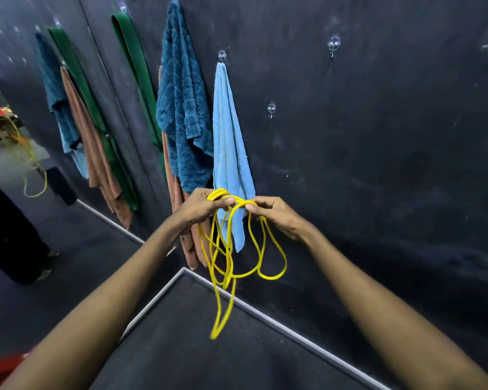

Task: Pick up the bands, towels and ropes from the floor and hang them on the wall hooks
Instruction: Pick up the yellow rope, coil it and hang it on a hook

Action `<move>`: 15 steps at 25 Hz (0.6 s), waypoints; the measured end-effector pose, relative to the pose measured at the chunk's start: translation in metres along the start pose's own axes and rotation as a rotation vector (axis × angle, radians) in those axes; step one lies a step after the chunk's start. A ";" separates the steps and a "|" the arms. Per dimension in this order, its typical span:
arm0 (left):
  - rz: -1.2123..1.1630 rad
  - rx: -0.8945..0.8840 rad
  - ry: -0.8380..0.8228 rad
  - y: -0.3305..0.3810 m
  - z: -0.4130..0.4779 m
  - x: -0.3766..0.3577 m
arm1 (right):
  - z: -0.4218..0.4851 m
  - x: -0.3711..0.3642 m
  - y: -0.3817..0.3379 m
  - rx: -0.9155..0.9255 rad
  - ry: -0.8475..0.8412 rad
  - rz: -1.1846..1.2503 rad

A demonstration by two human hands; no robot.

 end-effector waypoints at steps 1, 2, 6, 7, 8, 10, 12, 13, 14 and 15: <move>0.026 -0.036 -0.003 0.001 0.000 -0.001 | 0.000 0.000 -0.001 0.000 -0.008 0.020; 0.038 -0.065 -0.009 0.002 0.001 -0.004 | -0.001 0.000 -0.003 -0.006 -0.019 0.023; 0.159 -0.136 -0.103 0.010 0.004 -0.018 | 0.008 0.005 -0.016 -0.001 0.035 -0.142; 0.224 -0.152 -0.119 0.013 0.005 -0.020 | 0.009 0.006 -0.019 0.002 0.059 -0.137; 0.262 -0.168 -0.123 0.016 0.006 -0.021 | 0.009 0.005 -0.020 -0.011 0.060 -0.117; 0.217 -0.180 -0.097 0.022 0.006 -0.021 | 0.002 -0.004 -0.014 -0.103 -0.040 -0.033; 0.082 -0.146 -0.044 0.020 0.007 -0.017 | -0.010 -0.011 -0.001 -0.197 -0.129 0.046; 0.046 -0.112 -0.031 0.017 0.007 -0.014 | -0.015 -0.010 0.002 -0.215 -0.137 0.105; 0.033 -0.061 -0.036 0.012 0.008 -0.012 | -0.017 -0.008 0.002 -0.221 -0.128 0.172; 0.033 -0.006 -0.057 0.006 0.008 -0.010 | -0.017 -0.004 0.000 -0.216 -0.106 0.228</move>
Point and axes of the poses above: each hand's wrist, its own z-axis towards the middle knuckle, its own x-axis out of the back of the hand, y = z × x, the point moved 7 cm from there along z, towards the middle knuckle, and after that the axes turned 11 degrees about -z, right-handed, at the moved point
